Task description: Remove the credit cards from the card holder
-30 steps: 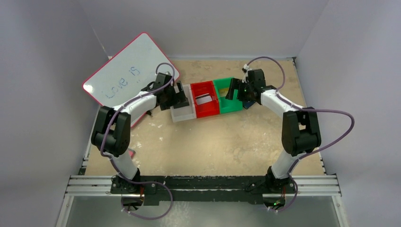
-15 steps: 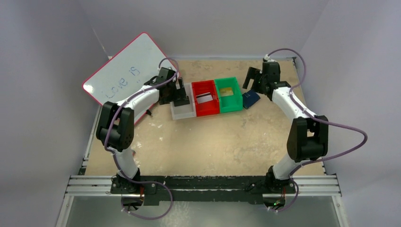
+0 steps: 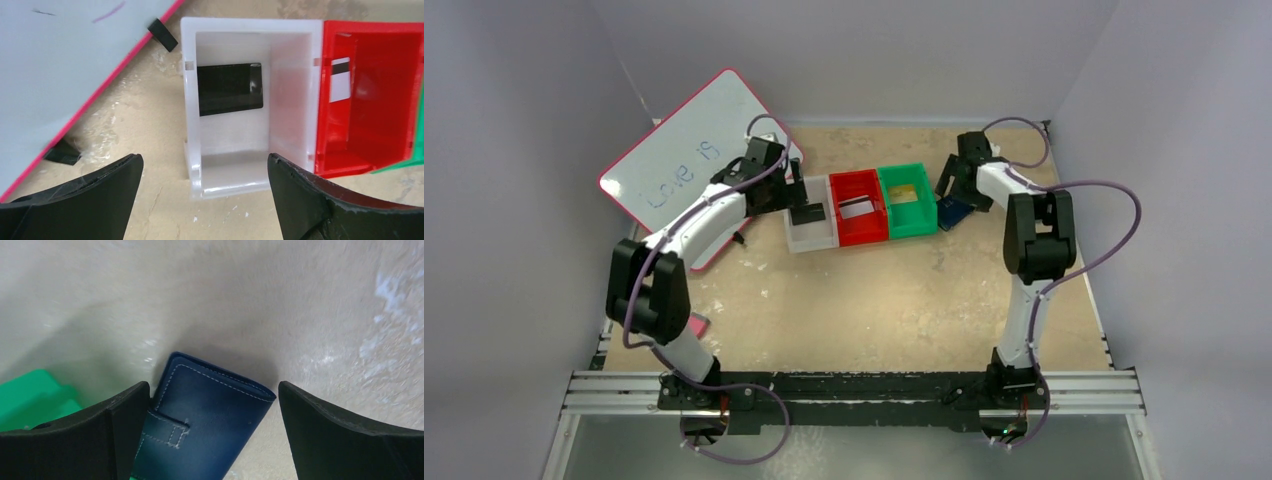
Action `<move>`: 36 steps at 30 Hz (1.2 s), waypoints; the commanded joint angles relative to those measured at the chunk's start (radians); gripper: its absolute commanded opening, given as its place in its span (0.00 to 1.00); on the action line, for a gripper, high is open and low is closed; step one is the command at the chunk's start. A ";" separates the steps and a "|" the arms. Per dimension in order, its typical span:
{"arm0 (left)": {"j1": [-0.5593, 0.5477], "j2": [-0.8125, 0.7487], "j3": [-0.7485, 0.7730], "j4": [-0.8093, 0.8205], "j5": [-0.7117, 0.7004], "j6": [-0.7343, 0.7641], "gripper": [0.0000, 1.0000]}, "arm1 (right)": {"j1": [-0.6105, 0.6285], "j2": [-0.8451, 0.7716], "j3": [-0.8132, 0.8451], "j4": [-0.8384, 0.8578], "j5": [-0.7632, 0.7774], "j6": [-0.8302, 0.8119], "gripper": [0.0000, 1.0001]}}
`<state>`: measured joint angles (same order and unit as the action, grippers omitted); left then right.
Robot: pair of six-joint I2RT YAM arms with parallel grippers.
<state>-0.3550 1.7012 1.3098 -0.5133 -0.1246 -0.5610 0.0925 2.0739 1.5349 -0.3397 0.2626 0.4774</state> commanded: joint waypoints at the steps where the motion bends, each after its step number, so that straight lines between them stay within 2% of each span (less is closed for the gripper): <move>1: -0.003 -0.161 -0.023 -0.017 -0.058 0.018 0.96 | 0.006 -0.071 -0.083 -0.017 0.066 0.041 0.99; 7: -0.003 -0.296 -0.091 -0.043 -0.042 0.002 0.96 | 0.007 -0.271 -0.381 0.039 0.110 0.058 0.84; 13: -0.009 -0.423 -0.198 -0.036 0.029 -0.052 0.96 | 0.007 -0.525 -0.673 0.067 0.117 0.079 0.77; 14: -0.013 -0.442 -0.218 -0.035 0.041 -0.059 0.96 | 0.008 -0.575 -0.708 0.072 0.083 0.086 0.77; 18: -0.046 -0.522 -0.292 -0.038 0.070 -0.092 0.96 | 0.043 -0.762 -0.768 0.154 -0.270 0.019 0.81; 21: -0.076 -0.579 -0.323 -0.044 0.061 -0.114 0.95 | 0.094 -0.860 -0.812 0.202 -0.380 0.034 0.84; 24: -0.094 -0.630 -0.351 -0.053 0.057 -0.128 0.95 | 0.116 -0.889 -0.834 0.167 -0.357 0.039 0.89; 26: -0.100 -0.659 -0.369 -0.060 0.058 -0.132 0.95 | 0.116 -0.884 -0.840 0.111 -0.276 0.059 0.93; 28: -0.106 -0.682 -0.385 -0.072 0.059 -0.131 0.95 | 0.116 -0.868 -0.838 0.027 -0.155 0.142 0.97; 30: -0.108 -0.702 -0.400 -0.086 0.059 -0.130 0.95 | 0.116 -0.855 -0.843 -0.036 -0.100 0.217 1.00; 36: -0.111 -0.745 -0.458 -0.089 0.064 -0.146 0.95 | 0.117 -0.828 -0.925 0.086 -0.236 0.292 0.94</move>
<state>-0.4606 0.9821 0.8806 -0.6117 -0.0731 -0.6849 0.2100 1.2251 0.6277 -0.2886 0.0803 0.6846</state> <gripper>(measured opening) 0.948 0.965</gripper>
